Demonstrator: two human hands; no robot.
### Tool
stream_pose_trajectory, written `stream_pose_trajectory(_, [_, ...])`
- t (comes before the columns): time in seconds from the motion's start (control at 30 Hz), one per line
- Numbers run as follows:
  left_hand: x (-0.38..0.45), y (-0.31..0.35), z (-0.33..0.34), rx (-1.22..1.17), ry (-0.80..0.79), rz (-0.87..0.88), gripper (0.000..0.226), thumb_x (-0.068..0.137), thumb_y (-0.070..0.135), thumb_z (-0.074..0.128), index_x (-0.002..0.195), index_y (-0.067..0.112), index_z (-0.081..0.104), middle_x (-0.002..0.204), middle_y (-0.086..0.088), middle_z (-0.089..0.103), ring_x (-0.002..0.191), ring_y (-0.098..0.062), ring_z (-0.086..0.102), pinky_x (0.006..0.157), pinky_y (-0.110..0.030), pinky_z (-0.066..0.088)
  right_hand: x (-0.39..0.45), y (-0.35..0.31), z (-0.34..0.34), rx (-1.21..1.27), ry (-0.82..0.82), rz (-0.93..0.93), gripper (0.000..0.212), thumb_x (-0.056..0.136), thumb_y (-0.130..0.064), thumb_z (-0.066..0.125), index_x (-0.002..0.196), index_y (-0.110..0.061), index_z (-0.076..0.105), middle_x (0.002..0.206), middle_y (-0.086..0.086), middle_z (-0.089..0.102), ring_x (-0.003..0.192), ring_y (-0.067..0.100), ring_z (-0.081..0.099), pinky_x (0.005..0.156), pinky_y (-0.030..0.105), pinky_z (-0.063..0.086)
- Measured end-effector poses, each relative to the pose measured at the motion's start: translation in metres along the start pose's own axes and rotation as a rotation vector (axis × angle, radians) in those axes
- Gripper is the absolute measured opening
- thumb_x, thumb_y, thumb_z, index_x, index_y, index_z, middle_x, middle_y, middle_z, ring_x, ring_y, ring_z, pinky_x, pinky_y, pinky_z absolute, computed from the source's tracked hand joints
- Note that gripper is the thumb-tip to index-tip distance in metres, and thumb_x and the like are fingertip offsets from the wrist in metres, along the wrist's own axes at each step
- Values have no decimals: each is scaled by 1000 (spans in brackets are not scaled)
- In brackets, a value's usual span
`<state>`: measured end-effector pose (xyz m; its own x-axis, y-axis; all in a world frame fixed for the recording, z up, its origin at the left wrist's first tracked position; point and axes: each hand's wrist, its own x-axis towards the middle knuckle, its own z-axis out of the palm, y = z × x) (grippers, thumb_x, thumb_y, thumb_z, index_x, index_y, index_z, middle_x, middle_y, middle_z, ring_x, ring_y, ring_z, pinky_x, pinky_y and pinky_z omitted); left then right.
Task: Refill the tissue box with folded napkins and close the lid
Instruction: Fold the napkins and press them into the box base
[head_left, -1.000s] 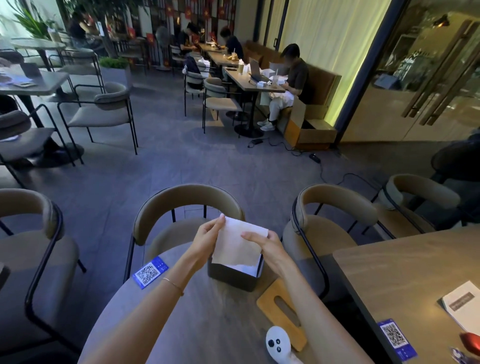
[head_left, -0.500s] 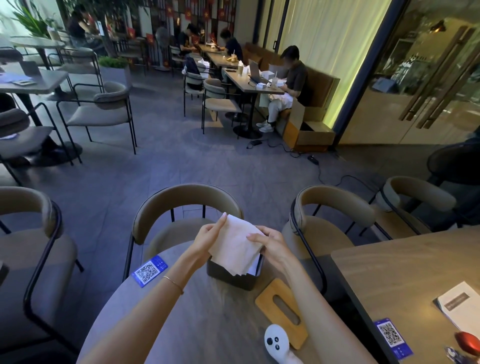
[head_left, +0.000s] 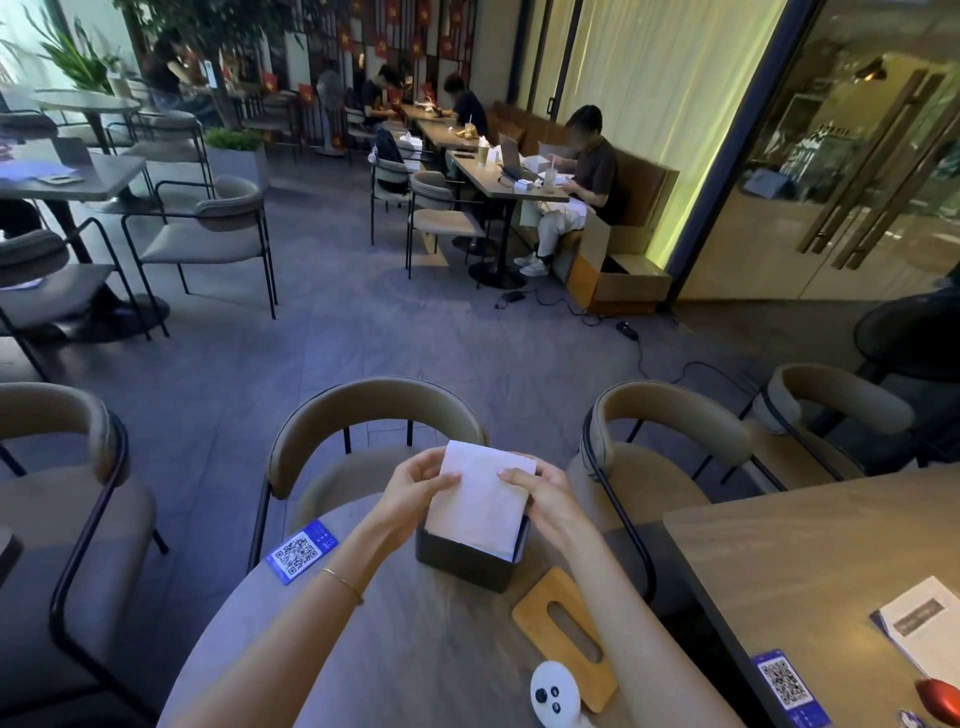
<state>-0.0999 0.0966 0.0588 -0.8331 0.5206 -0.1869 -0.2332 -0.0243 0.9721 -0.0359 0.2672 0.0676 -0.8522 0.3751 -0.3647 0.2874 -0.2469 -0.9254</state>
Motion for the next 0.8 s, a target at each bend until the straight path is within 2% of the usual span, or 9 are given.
stream_pose_trajectory(0.1, [7, -5, 3, 6, 50, -30, 41, 89, 11, 61, 125, 21, 44, 110, -3, 61, 92, -17, 62, 69, -27, 57, 8, 11, -1, -103, 5, 95, 47, 80, -5, 74, 122, -11, 55, 122, 14, 61, 114, 33, 59, 96, 47, 54])
stream_pose_trajectory(0.17, [18, -11, 7, 37, 78, -80, 51, 88, 10, 62, 126, 25, 32, 102, 2, 60, 91, -16, 61, 75, -29, 55, 17, 19, 0, -144, 116, 142, 55, 79, -5, 76, 129, -6, 53, 128, 15, 61, 115, 34, 60, 99, 49, 52])
stream_pose_trajectory(0.23, [29, -18, 11, 196, 74, -104, 58, 87, 9, 63, 127, 22, 24, 105, 0, 55, 97, -19, 58, 80, -30, 53, 29, 25, -2, -105, 239, 193, 53, 82, -7, 73, 130, -1, 51, 130, 17, 60, 114, 35, 60, 98, 45, 52])
stream_pose_trajectory(0.33, [51, -32, 16, 501, 14, -92, 46, 85, 3, 61, 115, 20, 31, 114, -8, 48, 98, -20, 52, 72, -23, 52, 47, 35, -2, -156, 228, 176, 40, 88, 0, 62, 127, 6, 53, 127, 24, 62, 103, 33, 64, 93, 43, 53])
stream_pose_trajectory(0.43, [71, -51, 17, 761, -8, -115, 27, 85, 4, 58, 103, 21, 47, 125, -13, 51, 100, -25, 53, 76, -29, 48, 60, 47, 8, -424, 281, 246, 49, 87, -6, 66, 133, 0, 51, 134, 15, 58, 121, 32, 58, 100, 38, 50])
stream_pose_trajectory(0.5, [80, -66, 14, 898, -32, -159, 27, 88, 8, 55, 113, 19, 53, 131, -12, 49, 112, -29, 52, 85, -30, 46, 68, 56, 16, -543, 255, 287, 51, 87, -8, 64, 136, 0, 49, 135, 16, 57, 124, 31, 56, 98, 33, 49])
stream_pose_trajectory(0.57, [85, -76, 11, 1022, -76, -207, 37, 89, 6, 52, 124, 15, 52, 134, -15, 48, 120, -31, 49, 90, -31, 42, 74, 66, 21, -609, 245, 313, 45, 90, -9, 60, 132, 3, 52, 133, 18, 58, 123, 32, 57, 98, 33, 49])
stream_pose_trajectory(0.7, [91, -91, 14, 1231, -120, -296, 52, 89, 3, 48, 139, 11, 36, 139, -20, 40, 121, -39, 50, 99, -42, 42, 86, 88, 28, -689, 280, 343, 39, 98, -1, 42, 136, 7, 45, 139, 23, 51, 130, 35, 49, 108, 39, 42])
stream_pose_trajectory(0.8, [91, -91, 24, 1367, -114, -371, 55, 94, 4, 40, 146, 7, 24, 143, -20, 31, 124, -42, 47, 100, -47, 42, 92, 97, 35, -854, 349, 301, 37, 99, 1, 39, 136, 3, 39, 138, 23, 51, 128, 36, 52, 100, 42, 46])
